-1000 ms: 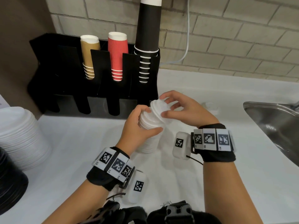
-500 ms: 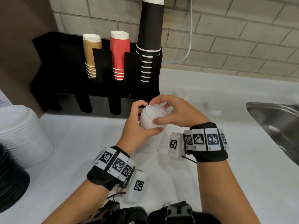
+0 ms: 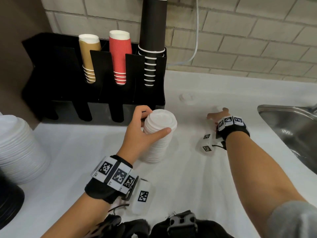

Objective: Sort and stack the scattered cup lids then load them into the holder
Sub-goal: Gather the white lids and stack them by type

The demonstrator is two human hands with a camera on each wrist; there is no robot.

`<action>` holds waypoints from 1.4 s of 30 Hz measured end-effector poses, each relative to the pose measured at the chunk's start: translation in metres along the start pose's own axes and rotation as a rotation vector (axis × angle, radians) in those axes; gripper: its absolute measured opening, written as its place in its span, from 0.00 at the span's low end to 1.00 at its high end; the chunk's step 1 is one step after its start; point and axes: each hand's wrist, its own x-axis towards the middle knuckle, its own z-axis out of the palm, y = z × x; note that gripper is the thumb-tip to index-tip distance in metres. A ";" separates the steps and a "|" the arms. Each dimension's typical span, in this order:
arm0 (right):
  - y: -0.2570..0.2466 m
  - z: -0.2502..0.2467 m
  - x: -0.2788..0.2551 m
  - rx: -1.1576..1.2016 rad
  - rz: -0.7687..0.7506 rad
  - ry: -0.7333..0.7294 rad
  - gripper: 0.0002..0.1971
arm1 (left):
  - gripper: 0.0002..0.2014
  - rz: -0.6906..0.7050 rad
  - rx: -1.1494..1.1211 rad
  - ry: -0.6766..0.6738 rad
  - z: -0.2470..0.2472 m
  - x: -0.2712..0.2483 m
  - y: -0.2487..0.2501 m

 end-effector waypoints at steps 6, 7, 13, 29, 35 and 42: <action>0.005 -0.001 0.002 -0.310 -0.039 0.034 0.42 | 0.31 0.004 -0.010 0.033 -0.001 0.004 -0.005; 0.006 0.000 0.002 -0.321 -0.046 0.039 0.42 | 0.30 0.007 -0.011 0.037 -0.001 0.004 -0.005; 0.016 0.004 0.005 -0.203 -0.008 0.030 0.46 | 0.24 0.068 -0.003 0.015 -0.001 0.001 -0.001; -0.001 0.012 0.025 -0.511 -0.223 0.186 0.28 | 0.27 0.035 0.007 -0.022 -0.001 0.002 -0.005; 0.006 0.011 0.033 -0.535 -0.133 0.079 0.34 | 0.26 0.022 0.030 -0.030 -0.002 0.002 -0.002; -0.004 0.009 0.024 -0.564 -0.233 0.012 0.31 | 0.23 0.008 0.046 -0.031 -0.001 0.002 -0.003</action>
